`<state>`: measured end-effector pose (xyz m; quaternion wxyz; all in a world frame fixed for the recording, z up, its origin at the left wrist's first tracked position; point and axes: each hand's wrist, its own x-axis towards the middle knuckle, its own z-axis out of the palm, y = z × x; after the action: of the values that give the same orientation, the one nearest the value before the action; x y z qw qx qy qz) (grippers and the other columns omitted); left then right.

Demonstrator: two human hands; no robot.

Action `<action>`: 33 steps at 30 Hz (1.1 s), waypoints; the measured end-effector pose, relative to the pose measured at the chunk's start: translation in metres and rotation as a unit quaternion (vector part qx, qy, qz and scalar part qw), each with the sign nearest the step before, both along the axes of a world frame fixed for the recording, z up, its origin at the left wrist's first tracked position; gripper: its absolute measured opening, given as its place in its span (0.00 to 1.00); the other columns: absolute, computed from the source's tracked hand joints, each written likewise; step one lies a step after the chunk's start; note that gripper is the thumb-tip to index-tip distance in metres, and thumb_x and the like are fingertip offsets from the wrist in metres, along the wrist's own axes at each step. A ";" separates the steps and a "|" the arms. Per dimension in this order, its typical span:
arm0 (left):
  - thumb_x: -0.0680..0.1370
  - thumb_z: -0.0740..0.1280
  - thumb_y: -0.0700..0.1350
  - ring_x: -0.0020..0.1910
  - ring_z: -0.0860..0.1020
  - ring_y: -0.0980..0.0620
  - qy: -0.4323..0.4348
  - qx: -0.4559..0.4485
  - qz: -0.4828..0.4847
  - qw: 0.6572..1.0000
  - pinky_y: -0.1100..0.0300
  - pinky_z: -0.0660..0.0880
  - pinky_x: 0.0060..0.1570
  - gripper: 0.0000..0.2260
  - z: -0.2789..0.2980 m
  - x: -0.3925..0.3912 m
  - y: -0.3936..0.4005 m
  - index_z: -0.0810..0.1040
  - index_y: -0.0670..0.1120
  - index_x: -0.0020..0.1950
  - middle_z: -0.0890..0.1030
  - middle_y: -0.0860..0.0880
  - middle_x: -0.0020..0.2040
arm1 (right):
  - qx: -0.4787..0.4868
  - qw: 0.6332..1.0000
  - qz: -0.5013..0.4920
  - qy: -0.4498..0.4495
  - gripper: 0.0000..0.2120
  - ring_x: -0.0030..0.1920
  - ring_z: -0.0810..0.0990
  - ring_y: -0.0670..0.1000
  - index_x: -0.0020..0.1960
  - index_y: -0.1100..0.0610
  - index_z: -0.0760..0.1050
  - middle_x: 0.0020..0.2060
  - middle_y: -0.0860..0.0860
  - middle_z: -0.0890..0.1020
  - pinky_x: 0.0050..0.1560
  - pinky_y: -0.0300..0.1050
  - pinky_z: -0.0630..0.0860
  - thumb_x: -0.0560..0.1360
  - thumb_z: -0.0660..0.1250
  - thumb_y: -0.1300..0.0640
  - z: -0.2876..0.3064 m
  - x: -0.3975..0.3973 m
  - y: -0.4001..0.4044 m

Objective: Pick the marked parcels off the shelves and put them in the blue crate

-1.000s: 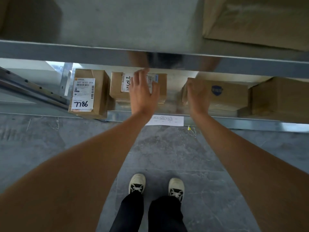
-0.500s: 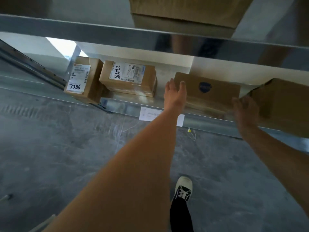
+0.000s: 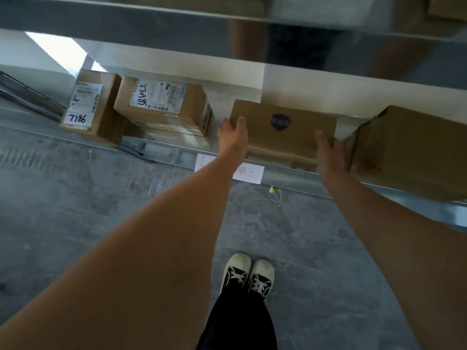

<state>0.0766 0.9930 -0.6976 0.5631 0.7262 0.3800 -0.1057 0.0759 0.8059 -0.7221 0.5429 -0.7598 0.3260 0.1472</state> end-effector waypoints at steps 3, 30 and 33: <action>0.81 0.56 0.51 0.67 0.70 0.40 0.022 0.010 0.025 0.999 0.45 0.66 0.68 0.22 0.002 -0.003 -0.002 0.69 0.41 0.71 0.68 0.41 0.70 | -0.011 1.000 0.002 0.003 0.30 0.69 0.71 0.58 0.74 0.58 0.65 0.70 0.55 0.72 0.69 0.51 0.67 0.79 0.60 0.40 0.006 -0.002 -0.005; 0.77 0.56 0.42 0.46 0.70 0.48 0.030 -0.059 0.135 0.989 0.54 0.70 0.48 0.07 0.038 -0.017 0.001 0.73 0.45 0.49 0.74 0.46 0.48 | 0.110 0.986 -0.124 0.024 0.13 0.44 0.83 0.54 0.45 0.53 0.75 0.43 0.55 0.82 0.56 0.59 0.80 0.79 0.63 0.44 0.057 -0.035 -0.052; 0.77 0.57 0.41 0.45 0.69 0.49 0.037 -0.068 0.128 0.989 0.56 0.68 0.45 0.06 0.035 -0.022 0.003 0.72 0.46 0.43 0.73 0.46 0.45 | 0.121 0.984 -0.126 0.040 0.18 0.47 0.83 0.53 0.52 0.57 0.77 0.44 0.54 0.83 0.56 0.54 0.80 0.78 0.63 0.42 0.055 -0.039 -0.052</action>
<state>0.0545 0.9957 -0.6627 0.6060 0.6269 0.4821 -0.0851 0.0366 0.7534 -0.6667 0.6318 -0.6348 0.4202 0.1461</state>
